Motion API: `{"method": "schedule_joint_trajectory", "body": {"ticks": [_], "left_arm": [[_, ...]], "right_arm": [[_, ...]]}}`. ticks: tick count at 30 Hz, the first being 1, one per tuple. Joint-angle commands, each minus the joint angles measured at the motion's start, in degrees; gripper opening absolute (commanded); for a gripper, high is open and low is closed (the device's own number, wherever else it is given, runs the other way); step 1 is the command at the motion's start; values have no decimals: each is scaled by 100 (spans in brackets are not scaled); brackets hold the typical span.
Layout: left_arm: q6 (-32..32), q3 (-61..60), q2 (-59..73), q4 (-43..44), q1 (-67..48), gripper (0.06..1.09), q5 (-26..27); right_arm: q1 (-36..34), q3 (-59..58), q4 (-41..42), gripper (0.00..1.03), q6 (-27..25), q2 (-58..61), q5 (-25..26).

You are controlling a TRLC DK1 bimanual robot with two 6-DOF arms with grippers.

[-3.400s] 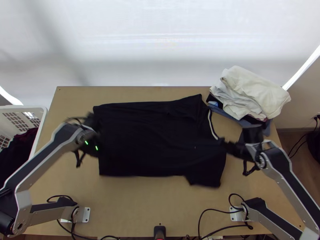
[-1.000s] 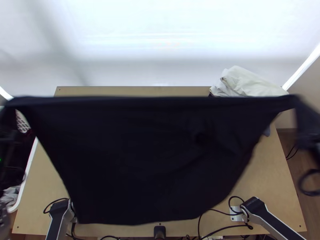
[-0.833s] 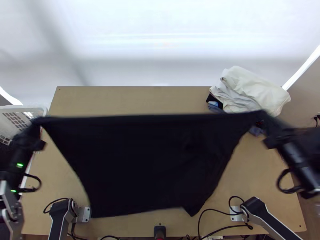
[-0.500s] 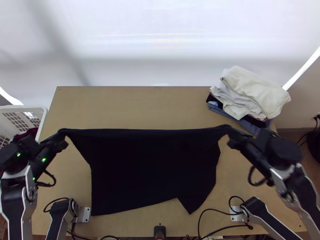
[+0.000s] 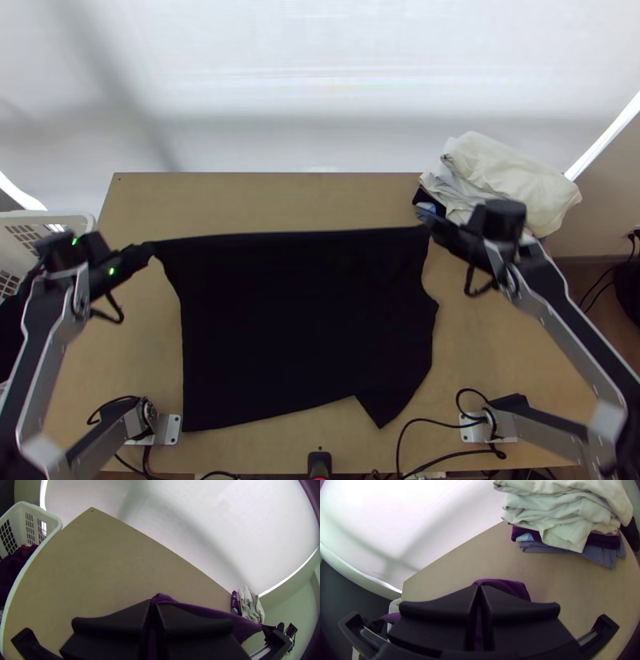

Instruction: Fold the t-shirt

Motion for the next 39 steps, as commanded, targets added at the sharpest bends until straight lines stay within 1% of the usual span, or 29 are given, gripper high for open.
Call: {"method": "schedule_joint_trajectory", "body": {"ticks": [1, 4, 11, 13, 16, 17, 19, 21, 24, 32, 35, 39], "left_arm": [[65, 740, 966, -198, 25, 10, -115], [153, 1364, 1854, -541, 51, 10, -132], [249, 2524, 3269, -743, 69, 10, -273], [249, 2884, 3638, -857, 60, 10, -273], [241, 3526, 4227, -1147, 25, 10, -291], [223, 3754, 4412, -1253, 16, 10, -299], [118, 4255, 4754, -1578, -19, 10, -299], [-6, 4774, 5115, -1921, -63, 10, -299], [3, 5547, 5660, -2527, -134, 10, -299], [-67, 7156, 6627, -3292, -195, 10, -299], [-111, 7780, 6969, -3634, -195, 10, -299], [-111, 7841, 6961, -3758, -222, 10, -299]], "right_arm": [[-253, 742, -209, 3, 143, 787, 94], [-306, 1296, -561, 3, 160, 1508, 164], [-288, 2192, -702, 3, 239, 2606, 454], [-279, 2641, -965, 3, 257, 2976, 507], [-288, 3423, -1466, 3, 424, 3600, 524], [-288, 3722, -1677, 3, 512, 3802, 524], [-253, 4214, -2002, 3, 521, 4127, 533], [-236, 4653, -2240, 3, 521, 4417, 542], [-236, 5225, -2530, 3, 582, 4830, 542], [-244, 6956, -3532, 3, 653, 5867, 542], [-227, 7228, -3549, 3, 670, 6017, 542], [-183, 7299, -3532, 3, 617, 6043, 551]]}}
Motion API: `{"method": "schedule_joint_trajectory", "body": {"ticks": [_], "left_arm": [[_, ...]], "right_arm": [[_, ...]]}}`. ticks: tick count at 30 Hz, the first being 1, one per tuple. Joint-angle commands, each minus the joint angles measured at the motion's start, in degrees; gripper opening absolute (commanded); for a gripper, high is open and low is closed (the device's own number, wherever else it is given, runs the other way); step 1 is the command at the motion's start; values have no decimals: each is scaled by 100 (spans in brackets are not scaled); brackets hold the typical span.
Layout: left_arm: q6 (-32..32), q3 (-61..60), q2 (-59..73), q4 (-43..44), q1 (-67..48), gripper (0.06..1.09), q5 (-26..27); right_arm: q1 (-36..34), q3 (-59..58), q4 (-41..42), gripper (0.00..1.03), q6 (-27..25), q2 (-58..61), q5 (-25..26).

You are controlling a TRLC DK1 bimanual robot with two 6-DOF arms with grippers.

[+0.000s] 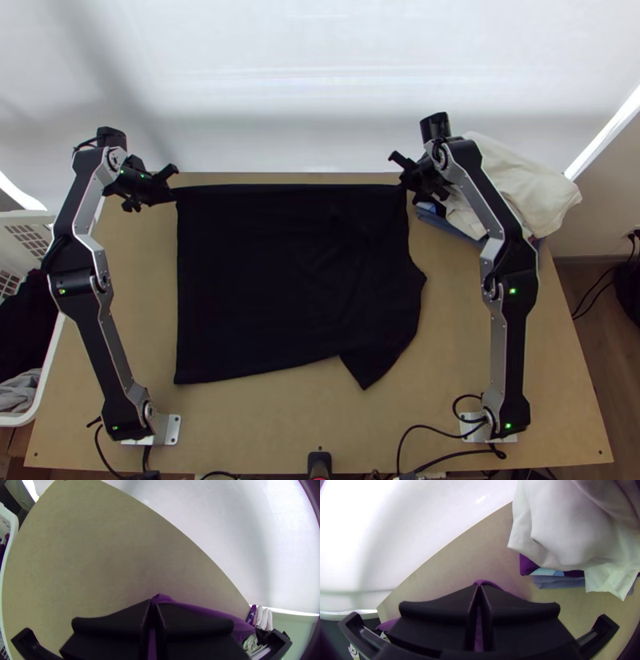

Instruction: Fold the t-shirt

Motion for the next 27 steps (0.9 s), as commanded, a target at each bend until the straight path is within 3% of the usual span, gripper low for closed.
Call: {"method": "schedule_joint_trajectory", "body": {"ticks": [1, 10, 18, 27], "left_arm": [[-63, 189, 21, -276, 45, 10, -146], [218, -338, -709, -795, -8, 10, -146], [702, -1507, -1517, -725, -8, 10, -120], [1053, -3617, -2423, 304, -52, 10, -102]], "right_arm": [[-41, 129, -76, 3, 58, 32, 205], [-41, -310, -102, 3, -558, -399, 328], [21, -1206, -155, 3, -997, -987, 337], [82, -2129, -76, 3, -1190, -1585, 346]]}}
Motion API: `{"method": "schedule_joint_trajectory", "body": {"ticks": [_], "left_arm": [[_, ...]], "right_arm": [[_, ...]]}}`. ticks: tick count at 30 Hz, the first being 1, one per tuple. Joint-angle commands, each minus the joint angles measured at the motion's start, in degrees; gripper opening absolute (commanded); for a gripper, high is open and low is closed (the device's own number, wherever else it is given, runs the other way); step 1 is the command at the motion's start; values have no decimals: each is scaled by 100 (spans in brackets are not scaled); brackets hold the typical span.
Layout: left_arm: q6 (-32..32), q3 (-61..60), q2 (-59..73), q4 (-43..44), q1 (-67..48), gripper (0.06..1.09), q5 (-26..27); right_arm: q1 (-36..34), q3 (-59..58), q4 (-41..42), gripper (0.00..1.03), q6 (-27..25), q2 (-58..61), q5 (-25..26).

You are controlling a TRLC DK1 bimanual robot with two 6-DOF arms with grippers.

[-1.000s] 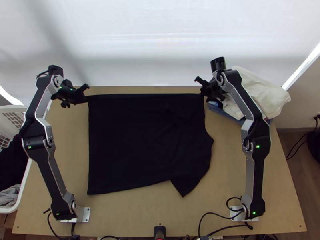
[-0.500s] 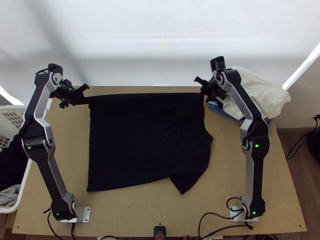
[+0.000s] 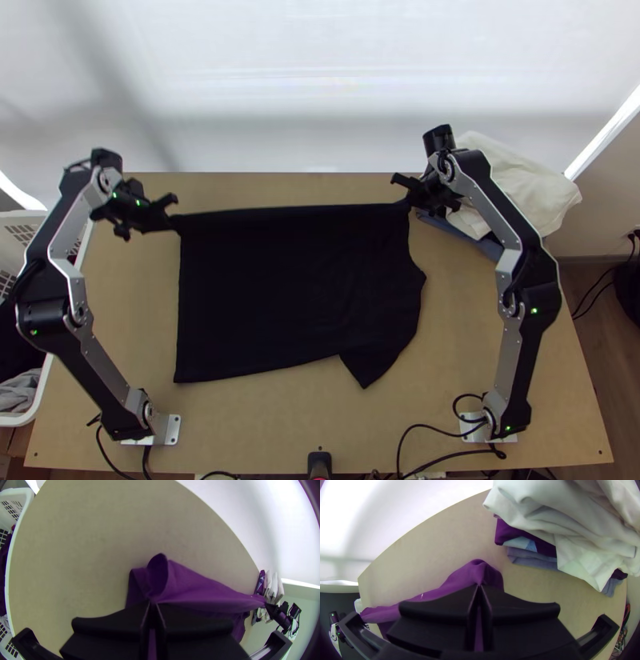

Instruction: Fold the t-shirt

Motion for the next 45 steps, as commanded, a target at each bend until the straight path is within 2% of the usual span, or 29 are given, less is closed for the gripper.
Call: {"method": "schedule_joint_trajectory", "body": {"ticks": [1, 7, 14, 21, 22, 23, 24, 25, 27, 31, 35, 38, 43, 45], "left_arm": [[171, -680, -355, 188, -23, 10, -81], [311, -1383, -593, 505, -67, 10, -81], [452, -1946, -716, 760, -6, 10, -89], [425, -2262, -856, 724, 117, 10, -28], [434, -2297, -874, 724, 126, 10, -28], [434, -2350, -970, 742, 126, 11, -37], [443, -2411, -1085, 795, 144, 20, -28], [452, -2455, -1199, 795, 161, 41, -28], [469, -2473, -1436, 698, 161, 103, -37], [478, -2411, -1858, 628, 240, 105, -10], [566, -2218, -2333, 382, 311, 105, -1], [654, -2016, -2640, 39, 320, 105, 16], [768, -1928, -3247, -216, 293, 105, 148], [812, -1867, -3370, -365, 267, 105, 148]], "right_arm": [[-7, -423, 14, 3, -135, -412, 151], [63, -1275, 269, 3, -205, -842, 160], [300, -2734, 1279, 3, -223, -1537, 169], [415, -3446, 1921, 3, -179, -1809, 169], [415, -3481, 1956, 6, -170, -1836, 169], [415, -3499, 1965, 12, -161, -1871, 160], [406, -3525, 1974, 22, -152, -1932, 169], [397, -3596, 1991, 36, -135, -2011, 160], [388, -3772, 2132, 55, -91, -2231, 169], [397, -4079, 2440, 73, -100, -2873, 169], [476, -4316, 2431, 83, -126, -3681, 187], [555, -4492, 1991, 83, 182, -4217, 178], [960, -5266, 1288, 83, 269, -5123, 187], [1135, -5740, 1174, 75, 243, -5404, 81]]}}
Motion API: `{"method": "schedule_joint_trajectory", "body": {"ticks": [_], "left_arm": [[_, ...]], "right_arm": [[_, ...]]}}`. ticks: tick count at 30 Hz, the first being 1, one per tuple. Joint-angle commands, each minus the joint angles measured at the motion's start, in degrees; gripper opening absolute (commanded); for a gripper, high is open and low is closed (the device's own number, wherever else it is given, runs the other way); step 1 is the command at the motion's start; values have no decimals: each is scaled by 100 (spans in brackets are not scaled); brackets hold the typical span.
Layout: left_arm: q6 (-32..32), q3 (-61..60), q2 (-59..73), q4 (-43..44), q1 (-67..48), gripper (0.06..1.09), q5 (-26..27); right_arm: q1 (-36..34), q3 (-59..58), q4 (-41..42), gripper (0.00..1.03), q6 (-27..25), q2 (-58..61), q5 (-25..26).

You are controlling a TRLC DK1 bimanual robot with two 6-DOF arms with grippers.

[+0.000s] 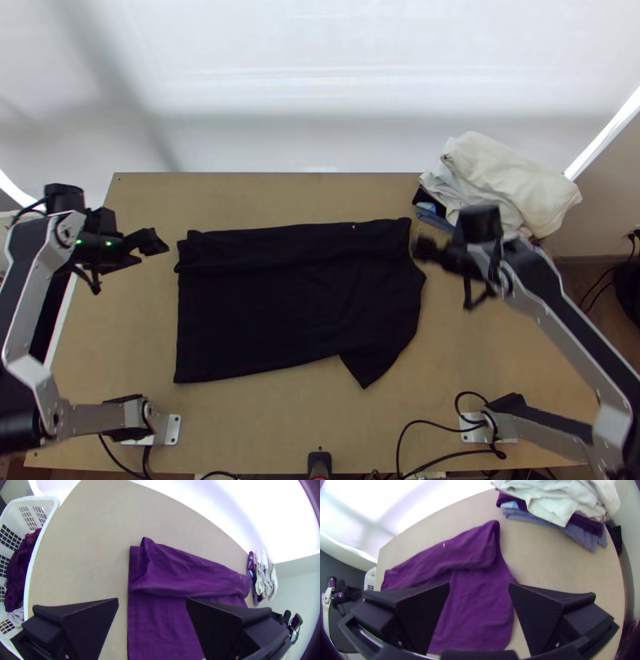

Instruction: Fold the t-shirt

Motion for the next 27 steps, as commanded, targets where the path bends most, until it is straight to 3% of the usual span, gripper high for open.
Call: {"method": "schedule_joint_trajectory", "body": {"ticks": [1, 9, 12, 13, 27], "left_arm": [[148, 177, -277, -241, -24, 105, 93], [139, 142, -339, -294, 11, 105, 102], [121, 142, -365, -311, -6, 105, 93], [113, 142, -383, -311, -6, 105, 102], [244, 36, -646, -549, 90, 105, 93]], "right_arm": [[275, -786, -317, 72, 242, -371, -136], [723, -1859, -1135, 72, 619, -669, -856], [863, -1991, -1047, 50, 646, -617, -883], [899, -1999, -1029, 48, 655, -555, -900], [1013, -2043, -440, 48, 681, 297, -1155]]}}
